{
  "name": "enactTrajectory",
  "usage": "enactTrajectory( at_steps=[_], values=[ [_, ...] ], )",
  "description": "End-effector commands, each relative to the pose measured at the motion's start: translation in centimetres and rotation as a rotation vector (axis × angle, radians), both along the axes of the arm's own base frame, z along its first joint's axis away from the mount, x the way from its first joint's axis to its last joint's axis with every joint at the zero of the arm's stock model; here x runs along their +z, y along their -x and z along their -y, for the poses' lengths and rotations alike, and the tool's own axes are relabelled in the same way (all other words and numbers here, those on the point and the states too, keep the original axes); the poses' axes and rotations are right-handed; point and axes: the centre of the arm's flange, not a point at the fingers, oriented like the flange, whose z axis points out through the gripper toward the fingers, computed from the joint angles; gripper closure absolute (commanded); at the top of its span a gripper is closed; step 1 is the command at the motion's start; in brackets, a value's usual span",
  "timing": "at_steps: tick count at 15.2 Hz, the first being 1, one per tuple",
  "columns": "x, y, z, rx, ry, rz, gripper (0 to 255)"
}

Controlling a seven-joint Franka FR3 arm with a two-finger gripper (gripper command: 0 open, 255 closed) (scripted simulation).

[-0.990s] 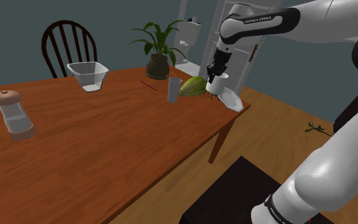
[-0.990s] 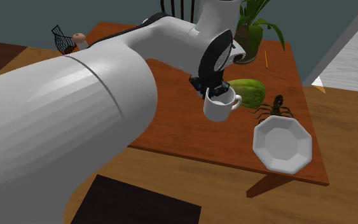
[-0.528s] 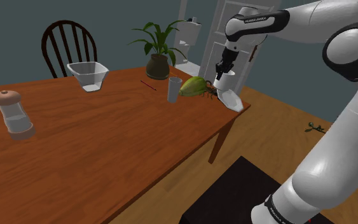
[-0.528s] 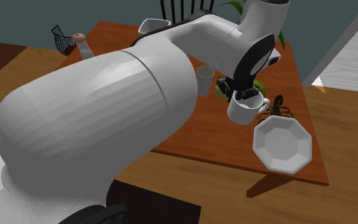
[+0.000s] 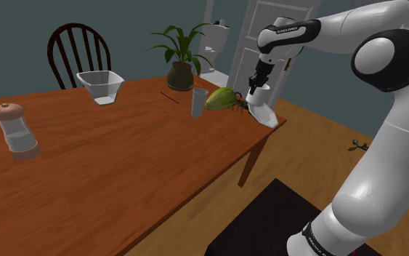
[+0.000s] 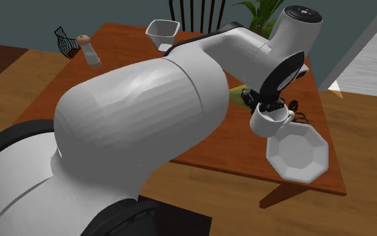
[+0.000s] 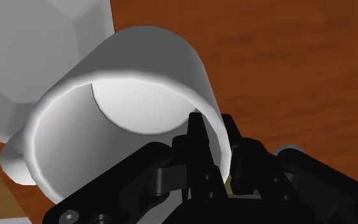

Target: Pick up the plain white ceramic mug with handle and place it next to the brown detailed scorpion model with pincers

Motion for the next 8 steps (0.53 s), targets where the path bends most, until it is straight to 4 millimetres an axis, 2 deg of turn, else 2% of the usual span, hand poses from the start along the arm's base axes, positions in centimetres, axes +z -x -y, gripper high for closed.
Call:
enactTrajectory(
  at_steps=[1, 8],
  values=[
    [-0.9, 0.1, 0.0, 0.0, 0.0, 0.001, 255],
    [-4.6, 0.1, 0.0, 0.0, 0.0, 0.001, 255]
  ],
)
